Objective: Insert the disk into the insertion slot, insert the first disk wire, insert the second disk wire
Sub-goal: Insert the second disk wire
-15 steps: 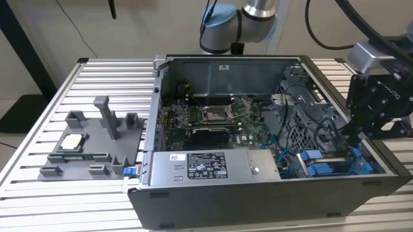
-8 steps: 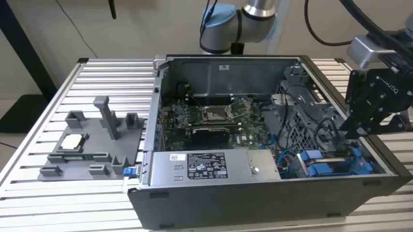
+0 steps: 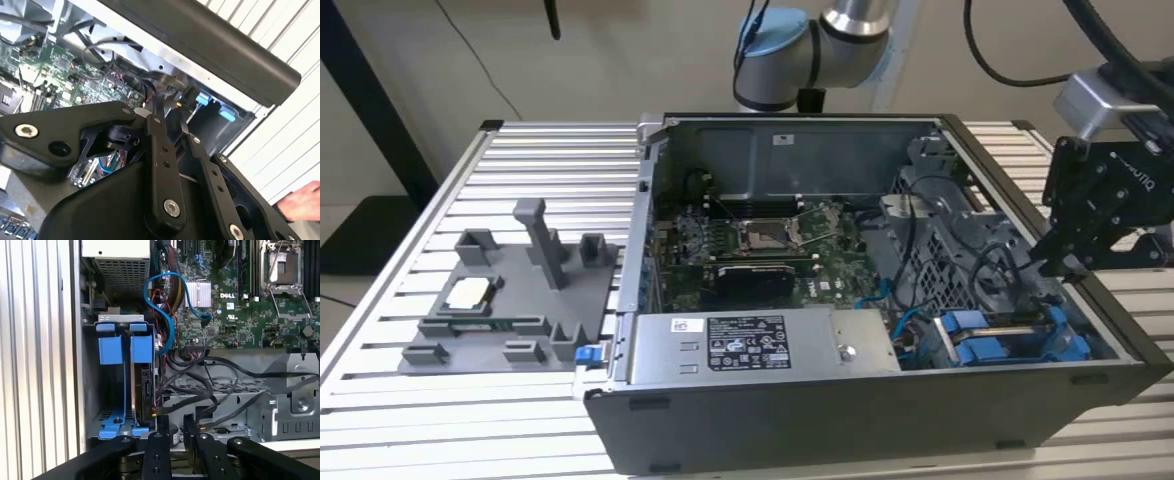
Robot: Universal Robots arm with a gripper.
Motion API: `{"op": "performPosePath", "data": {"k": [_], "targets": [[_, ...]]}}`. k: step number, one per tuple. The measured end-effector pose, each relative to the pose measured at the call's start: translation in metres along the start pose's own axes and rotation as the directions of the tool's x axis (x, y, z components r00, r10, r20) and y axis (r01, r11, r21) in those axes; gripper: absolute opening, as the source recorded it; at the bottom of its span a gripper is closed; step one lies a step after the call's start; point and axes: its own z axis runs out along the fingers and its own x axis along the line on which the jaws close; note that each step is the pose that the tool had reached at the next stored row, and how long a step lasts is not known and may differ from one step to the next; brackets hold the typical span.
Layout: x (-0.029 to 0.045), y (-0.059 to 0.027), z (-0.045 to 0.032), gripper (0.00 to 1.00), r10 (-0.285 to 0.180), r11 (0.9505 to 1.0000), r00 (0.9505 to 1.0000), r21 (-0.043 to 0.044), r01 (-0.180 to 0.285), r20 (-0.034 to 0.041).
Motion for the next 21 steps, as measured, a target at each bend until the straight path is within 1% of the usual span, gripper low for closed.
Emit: {"op": "performPosePath", "data": {"k": [2, 6, 9, 11, 13, 14, 16, 17, 18, 19, 21], "targets": [[0.0009, -0.0041, -0.0002, 0.26, 0.001, 1.0, 1.0, -0.0054, -0.001, 0.0039], [0.0072, -0.0084, -0.0011, 0.26, 0.002, 0.9998, 1.0, -0.018, -0.002, 0.006], [0.011, -0.0103, -0.0016, 0.26, 0.003, 0.9997, 1.0, -0.0229, -0.002, 0.0071], [0.0119, -0.0124, -0.0017, 0.26, 0.003, 0.9997, 0.9999, -0.0236, -0.002, 0.0104], [0.012, -0.0144, -0.0017, 0.26, 0.002, 0.9997, 0.9999, -0.0238, -0.002, 0.0163], [0.012, -0.0154, -0.0017, 0.26, 0.002, 0.9997, 0.9998, -0.0241, -0.002, 0.0217], [0.0123, -0.0178, -0.0018, 0.26, 0.002, 0.9997, 0.9993, -0.0246, -0.001, 0.0361], [0.0126, -0.0193, -0.0019, 0.26, 0.002, 0.9997, 0.9992, -0.0248, -0.001, 0.0411], [0.0131, -0.0208, -0.0019, 0.26, 0.002, 0.9997, 0.999, -0.0251, -0.001, 0.0439], [0.0138, -0.0219, -0.002, 0.26, 0.002, 0.9997, 0.999, -0.0253, -0.001, 0.0449], [0.0148, -0.0225, -0.0018, 0.26, 0.002, 0.9997, 0.999, -0.0253, -0.001, 0.0451]]}}
